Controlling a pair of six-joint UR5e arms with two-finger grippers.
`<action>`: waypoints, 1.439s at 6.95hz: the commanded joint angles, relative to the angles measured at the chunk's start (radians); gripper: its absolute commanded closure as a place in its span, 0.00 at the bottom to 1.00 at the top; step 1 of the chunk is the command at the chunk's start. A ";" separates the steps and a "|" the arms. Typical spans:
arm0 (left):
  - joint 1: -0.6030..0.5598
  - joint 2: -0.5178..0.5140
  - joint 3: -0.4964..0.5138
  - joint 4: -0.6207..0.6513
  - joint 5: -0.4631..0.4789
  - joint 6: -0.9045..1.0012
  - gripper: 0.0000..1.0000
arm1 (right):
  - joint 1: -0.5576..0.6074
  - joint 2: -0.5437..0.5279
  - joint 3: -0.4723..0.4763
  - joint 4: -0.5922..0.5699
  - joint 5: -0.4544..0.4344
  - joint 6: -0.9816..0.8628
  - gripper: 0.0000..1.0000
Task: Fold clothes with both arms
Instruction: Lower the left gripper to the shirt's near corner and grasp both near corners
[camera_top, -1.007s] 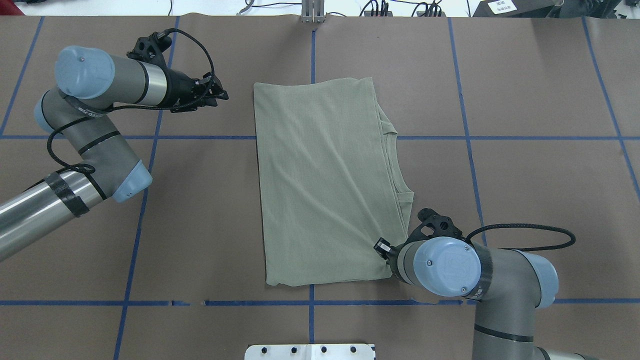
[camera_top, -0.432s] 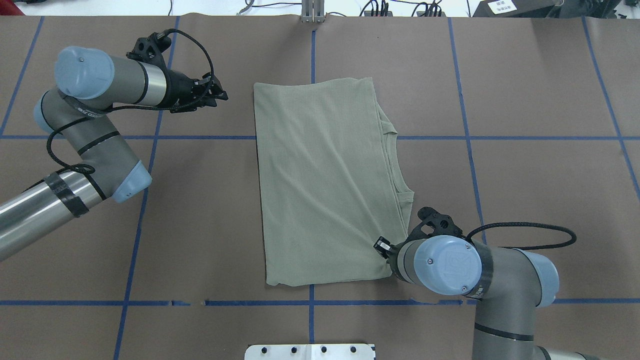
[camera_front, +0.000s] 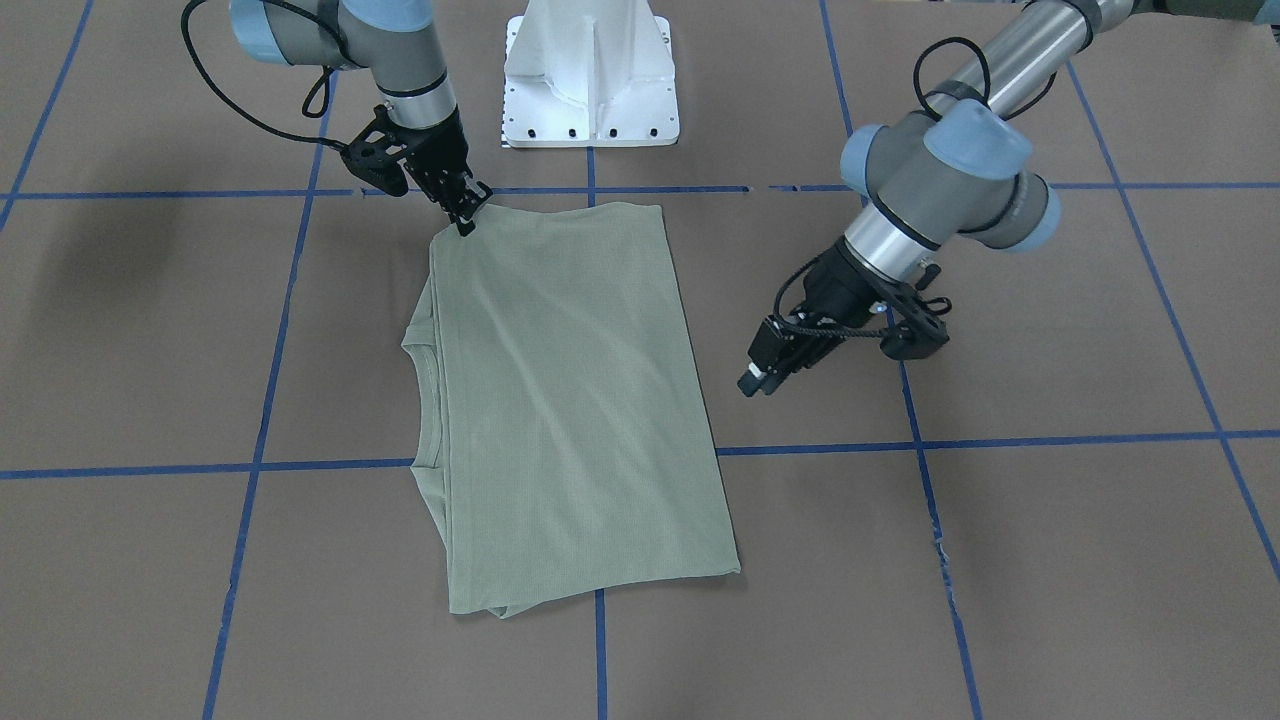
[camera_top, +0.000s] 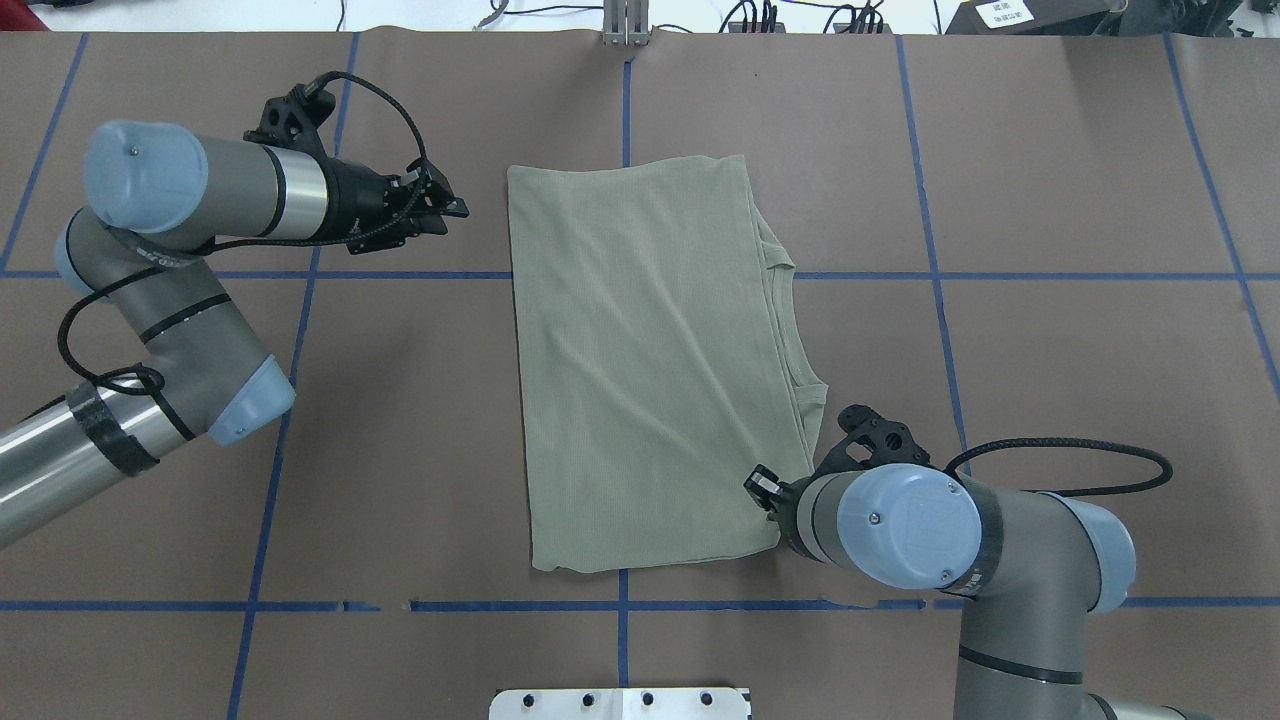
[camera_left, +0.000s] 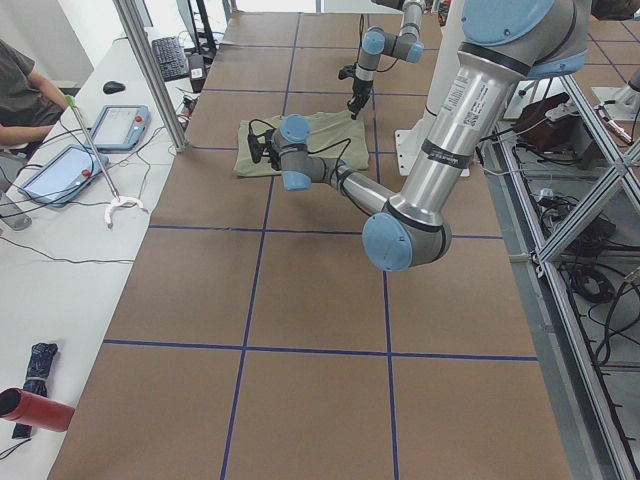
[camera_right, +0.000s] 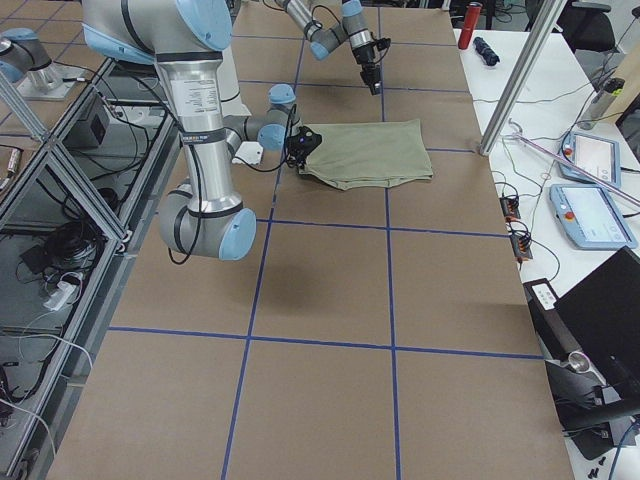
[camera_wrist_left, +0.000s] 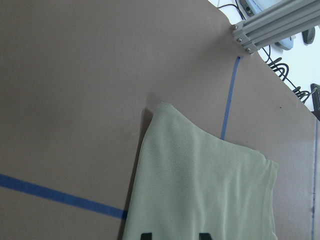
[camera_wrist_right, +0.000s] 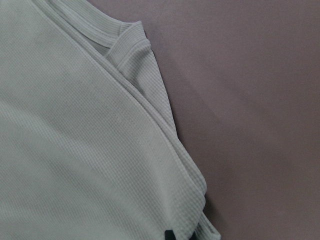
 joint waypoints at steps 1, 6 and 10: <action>0.238 0.088 -0.235 0.220 0.203 -0.187 0.58 | 0.000 -0.004 0.007 0.000 -0.003 0.002 1.00; 0.466 0.099 -0.187 0.241 0.401 -0.316 0.49 | 0.000 -0.004 0.007 0.000 -0.005 0.002 1.00; 0.507 0.099 -0.187 0.241 0.401 -0.320 0.50 | 0.000 -0.001 0.008 0.001 -0.002 0.002 1.00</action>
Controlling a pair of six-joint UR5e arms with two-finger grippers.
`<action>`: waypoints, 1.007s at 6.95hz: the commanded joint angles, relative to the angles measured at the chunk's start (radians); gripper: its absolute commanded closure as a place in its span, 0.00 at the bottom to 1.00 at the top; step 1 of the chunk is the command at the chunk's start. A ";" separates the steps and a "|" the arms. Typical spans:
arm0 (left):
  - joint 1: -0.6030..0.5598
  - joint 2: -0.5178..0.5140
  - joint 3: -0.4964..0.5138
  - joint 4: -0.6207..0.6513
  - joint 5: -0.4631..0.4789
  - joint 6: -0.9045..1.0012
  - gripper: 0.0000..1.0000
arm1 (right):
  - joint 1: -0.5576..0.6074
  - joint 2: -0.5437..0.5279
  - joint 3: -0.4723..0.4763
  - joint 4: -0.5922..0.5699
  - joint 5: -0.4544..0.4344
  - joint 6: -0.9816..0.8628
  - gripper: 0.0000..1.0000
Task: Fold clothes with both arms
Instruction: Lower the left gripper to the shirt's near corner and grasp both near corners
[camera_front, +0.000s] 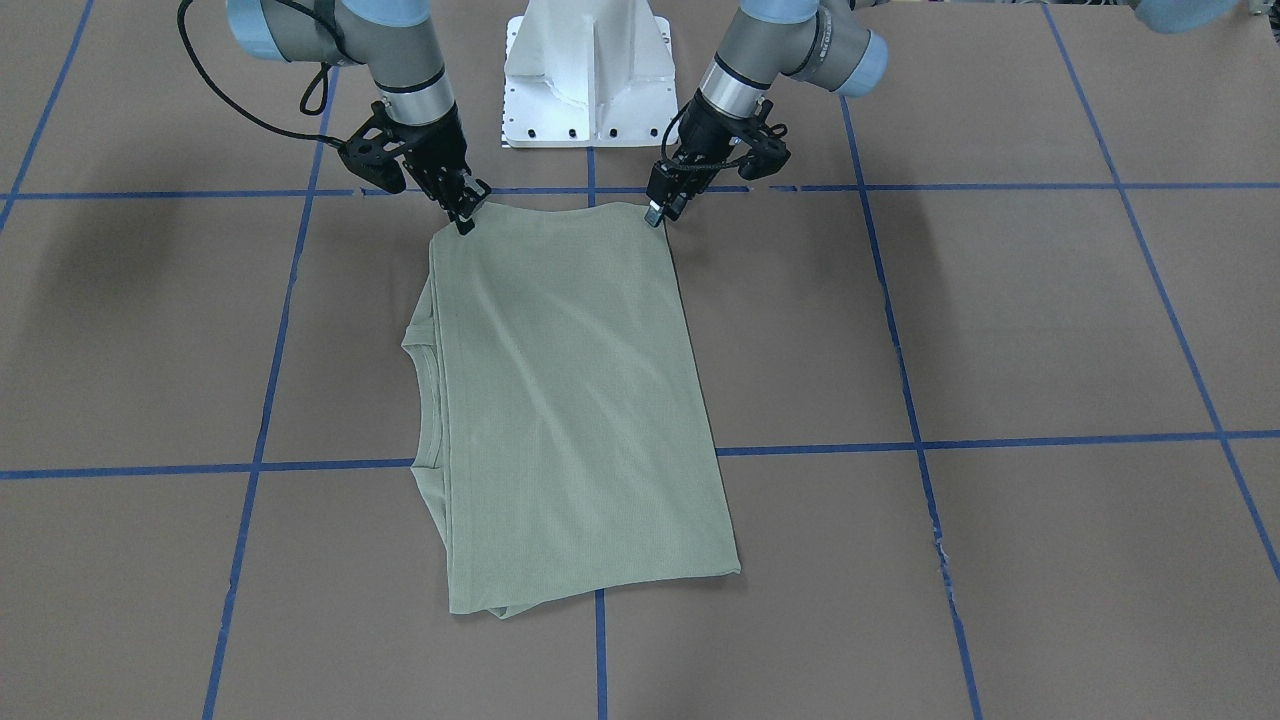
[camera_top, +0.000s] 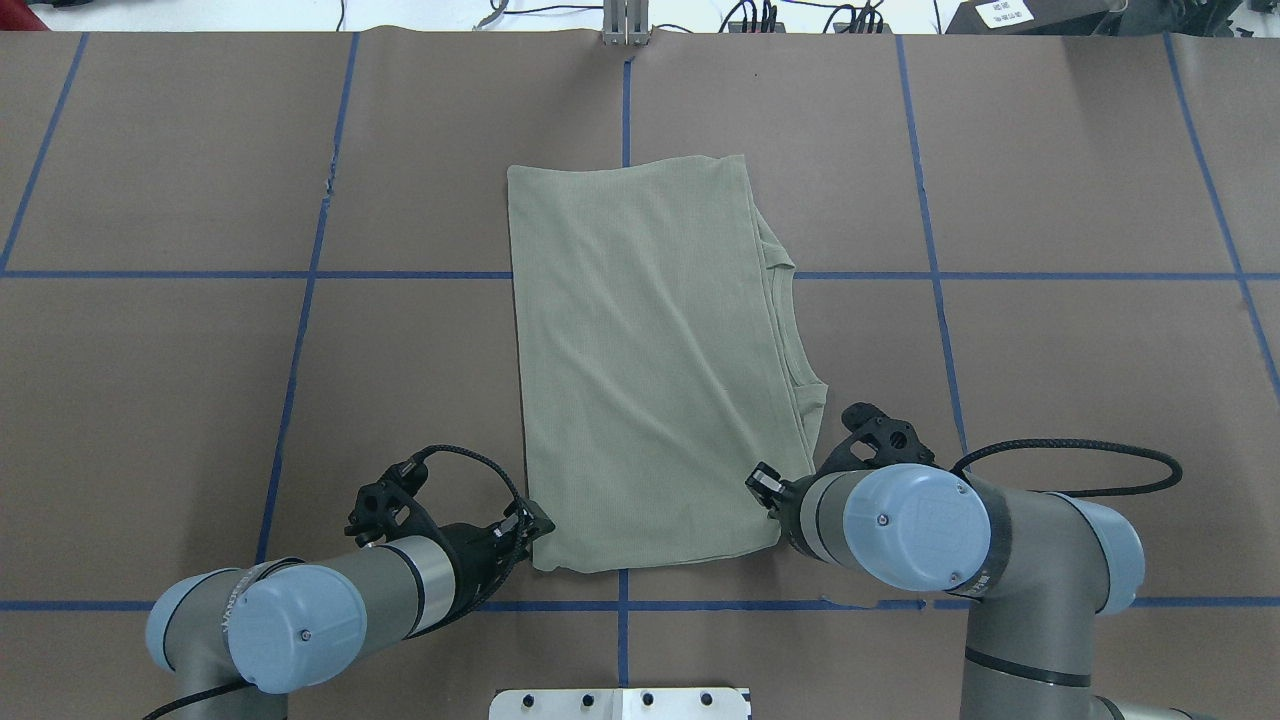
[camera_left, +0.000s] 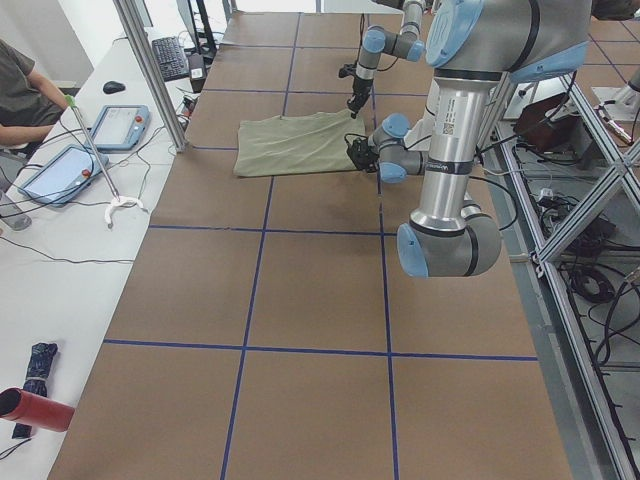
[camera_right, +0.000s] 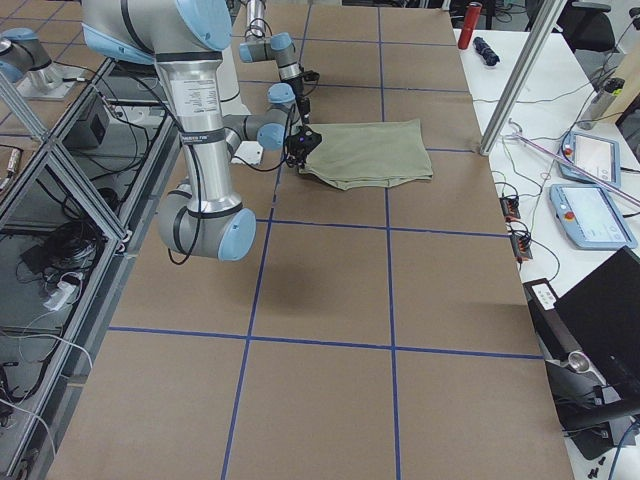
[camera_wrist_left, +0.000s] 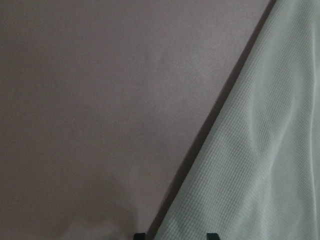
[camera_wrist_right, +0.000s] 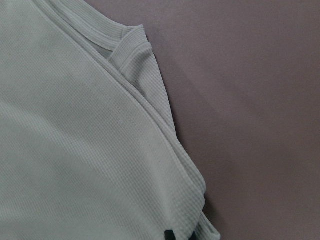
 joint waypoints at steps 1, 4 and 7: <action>0.014 -0.001 0.000 0.000 0.000 -0.002 0.50 | 0.000 0.000 0.005 -0.001 0.001 0.000 1.00; 0.014 0.001 0.000 0.000 0.000 -0.025 0.64 | 0.002 -0.002 0.016 -0.001 0.006 0.000 1.00; 0.014 0.001 -0.001 0.000 0.000 -0.031 1.00 | 0.000 -0.002 0.016 -0.001 0.006 0.000 1.00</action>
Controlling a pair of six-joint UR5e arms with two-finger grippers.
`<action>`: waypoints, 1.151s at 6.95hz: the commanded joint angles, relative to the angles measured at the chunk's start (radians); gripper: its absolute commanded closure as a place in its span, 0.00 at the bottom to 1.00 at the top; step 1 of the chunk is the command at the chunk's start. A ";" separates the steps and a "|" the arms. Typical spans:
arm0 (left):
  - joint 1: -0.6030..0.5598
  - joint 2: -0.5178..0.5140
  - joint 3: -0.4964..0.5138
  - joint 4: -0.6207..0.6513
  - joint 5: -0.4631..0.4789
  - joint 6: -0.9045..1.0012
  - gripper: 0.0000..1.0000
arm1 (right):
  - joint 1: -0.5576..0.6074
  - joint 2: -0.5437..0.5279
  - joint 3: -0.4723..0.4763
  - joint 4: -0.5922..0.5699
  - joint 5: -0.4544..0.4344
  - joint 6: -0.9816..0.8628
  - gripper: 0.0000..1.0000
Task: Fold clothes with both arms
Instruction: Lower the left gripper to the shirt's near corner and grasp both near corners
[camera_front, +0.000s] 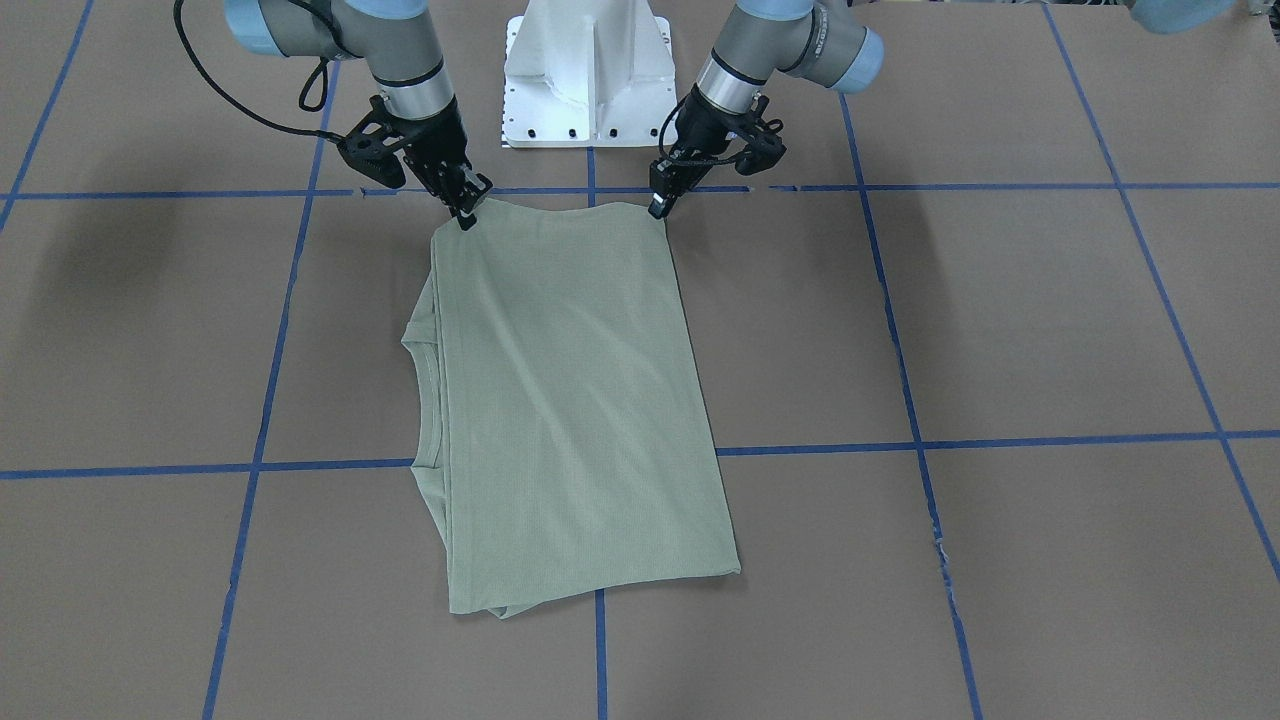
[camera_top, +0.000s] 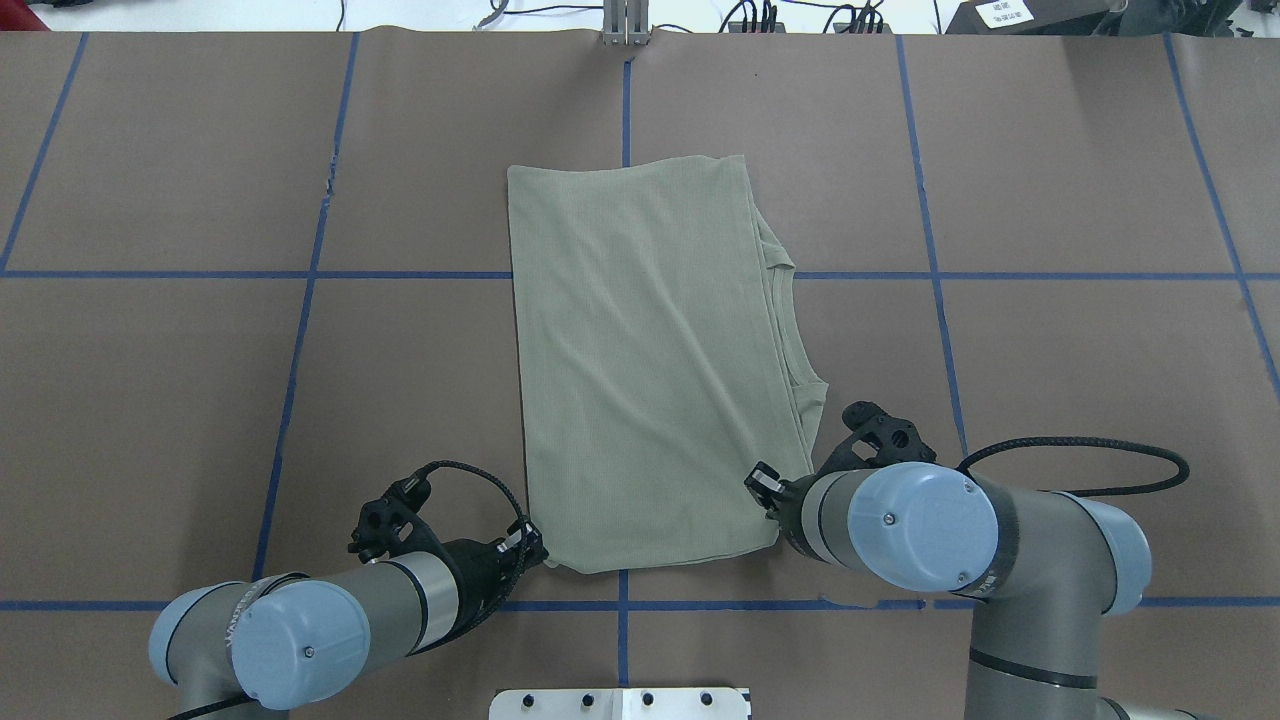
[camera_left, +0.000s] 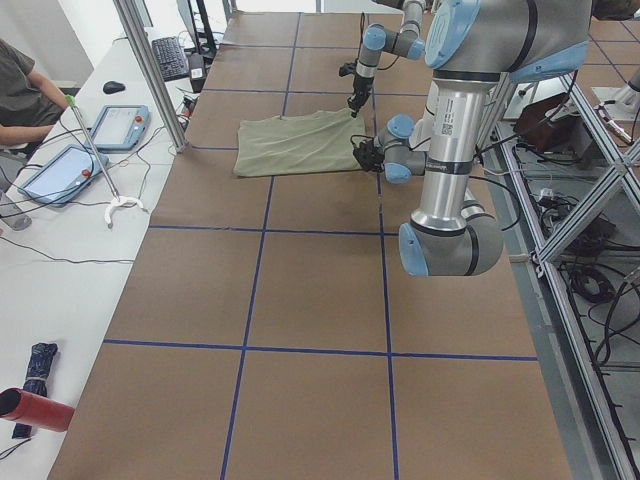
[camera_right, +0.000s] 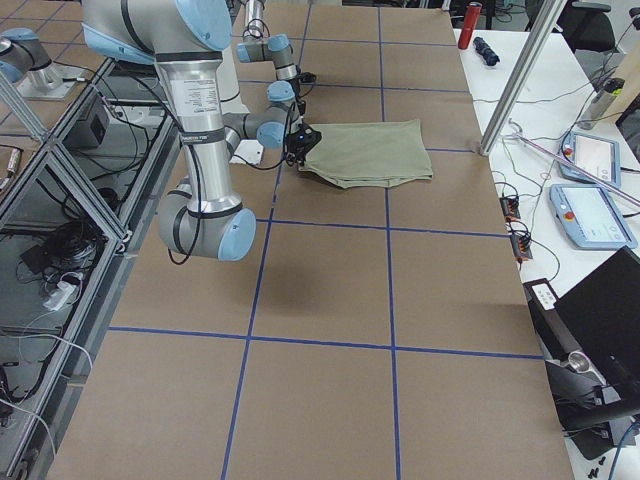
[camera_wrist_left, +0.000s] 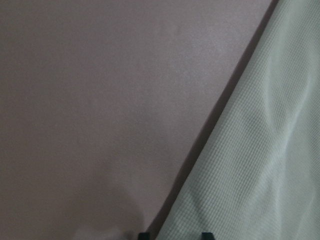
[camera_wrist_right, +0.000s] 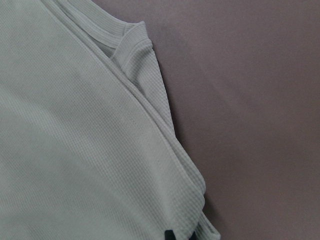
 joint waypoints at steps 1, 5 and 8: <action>0.000 -0.001 -0.007 0.000 0.000 -0.001 1.00 | -0.001 0.000 0.000 0.000 0.000 0.000 1.00; 0.035 0.086 -0.125 0.000 -0.003 0.000 1.00 | -0.055 -0.018 0.064 0.000 -0.003 0.055 1.00; 0.060 0.162 -0.225 0.000 -0.003 0.000 1.00 | -0.124 -0.095 0.152 0.000 -0.006 0.095 1.00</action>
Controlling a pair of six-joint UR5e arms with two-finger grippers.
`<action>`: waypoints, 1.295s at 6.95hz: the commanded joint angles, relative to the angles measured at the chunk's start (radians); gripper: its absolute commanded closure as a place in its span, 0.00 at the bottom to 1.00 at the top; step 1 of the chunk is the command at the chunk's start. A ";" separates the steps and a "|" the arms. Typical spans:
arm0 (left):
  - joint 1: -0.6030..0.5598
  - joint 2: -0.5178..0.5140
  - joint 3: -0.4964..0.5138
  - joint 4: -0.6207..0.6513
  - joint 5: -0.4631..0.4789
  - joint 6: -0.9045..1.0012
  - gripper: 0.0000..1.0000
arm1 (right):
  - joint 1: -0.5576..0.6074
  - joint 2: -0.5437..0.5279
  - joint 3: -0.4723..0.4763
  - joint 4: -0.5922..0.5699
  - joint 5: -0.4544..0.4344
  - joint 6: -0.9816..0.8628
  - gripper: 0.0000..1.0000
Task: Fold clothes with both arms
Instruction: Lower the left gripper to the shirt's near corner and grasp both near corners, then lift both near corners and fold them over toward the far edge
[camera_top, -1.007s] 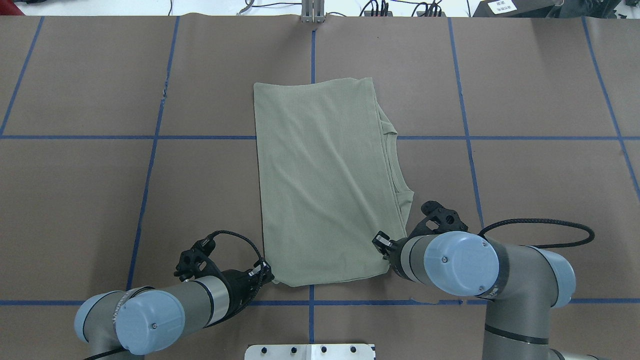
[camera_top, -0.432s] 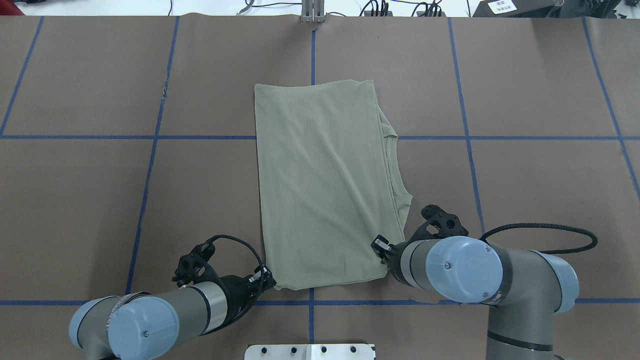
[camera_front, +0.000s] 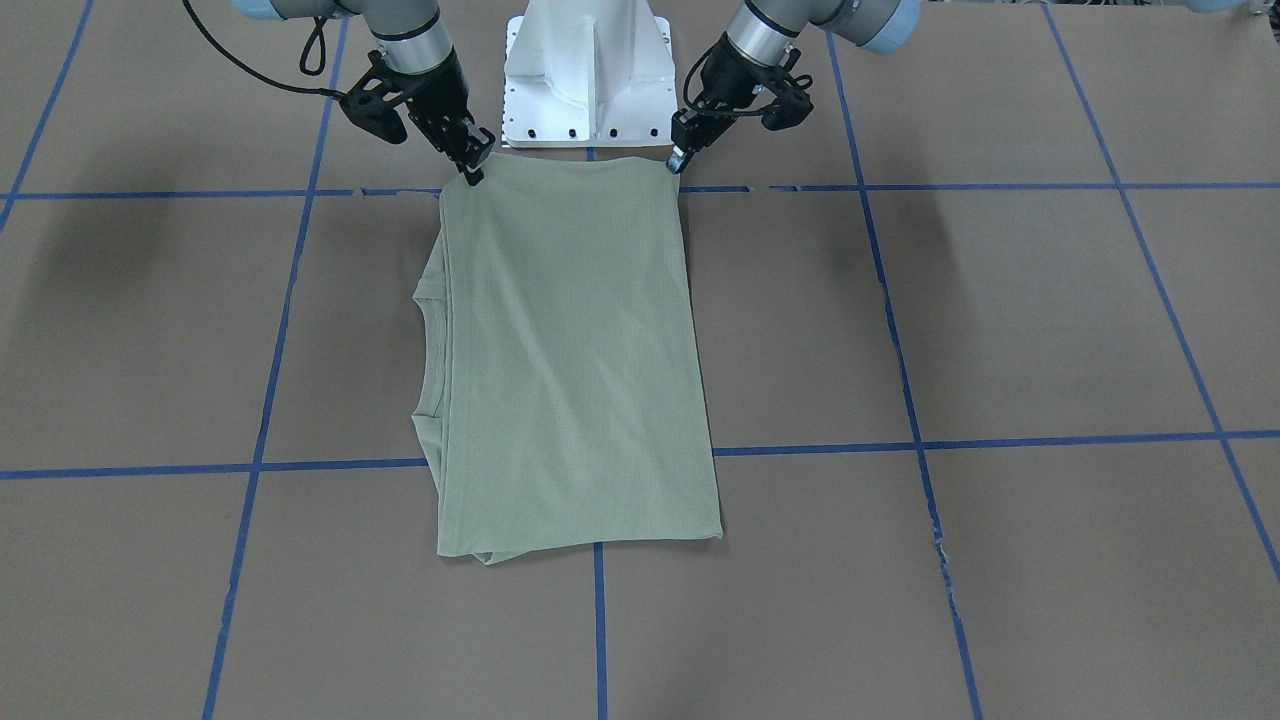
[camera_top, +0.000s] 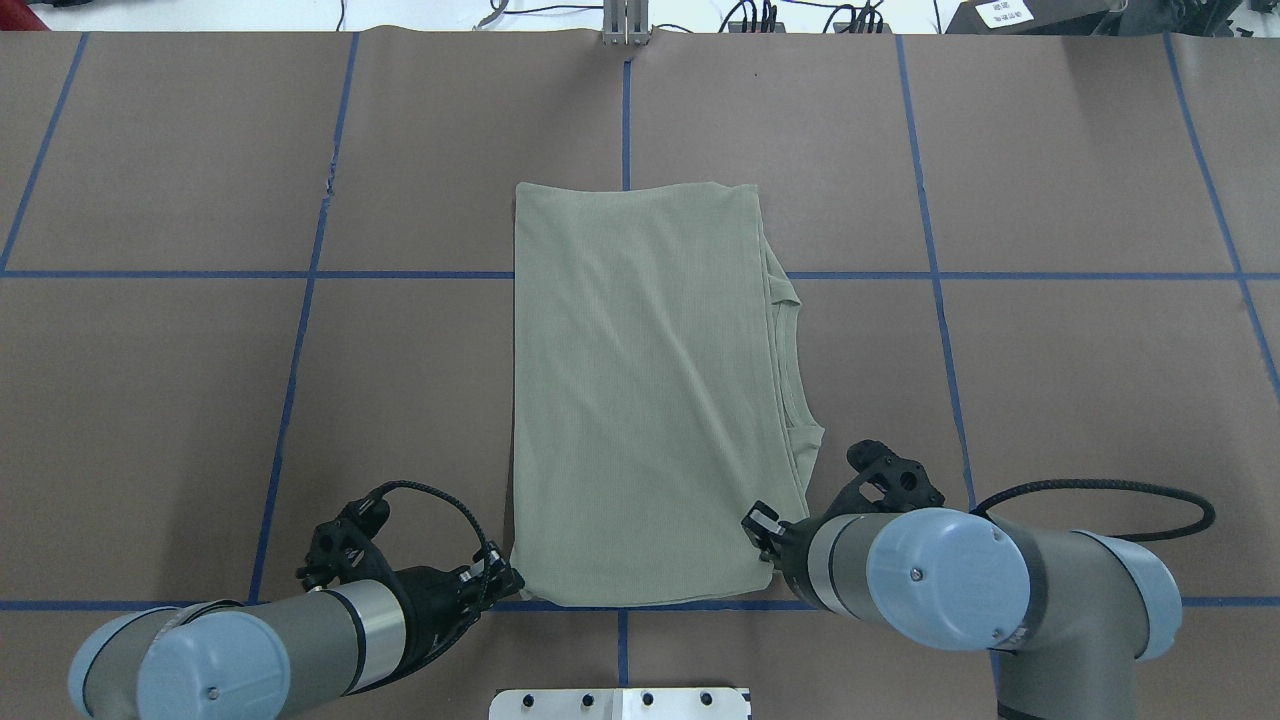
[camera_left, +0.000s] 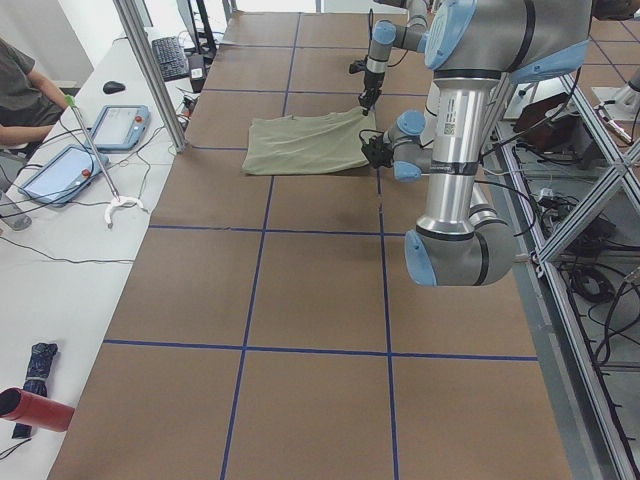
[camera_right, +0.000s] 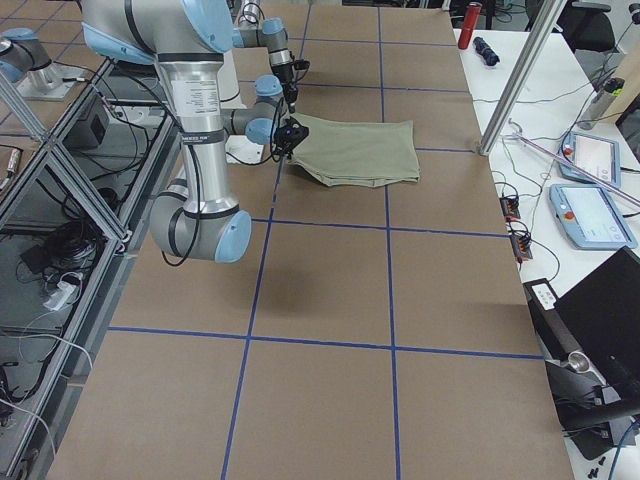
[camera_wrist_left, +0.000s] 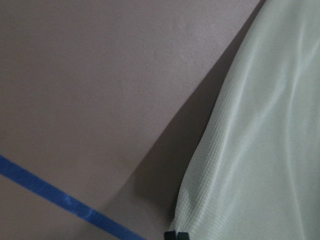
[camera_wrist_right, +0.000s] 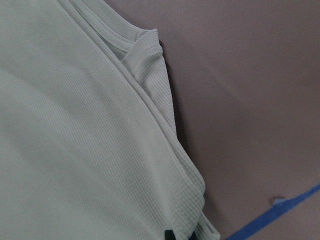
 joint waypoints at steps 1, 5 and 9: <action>0.015 0.022 -0.054 0.000 0.000 -0.003 1.00 | -0.041 -0.028 0.035 0.001 -0.003 0.039 1.00; -0.018 -0.057 -0.147 0.165 -0.018 0.015 1.00 | 0.048 -0.040 0.127 -0.002 0.012 0.035 1.00; -0.317 -0.201 -0.047 0.221 -0.159 0.224 1.00 | 0.363 0.158 -0.106 -0.006 0.222 -0.066 1.00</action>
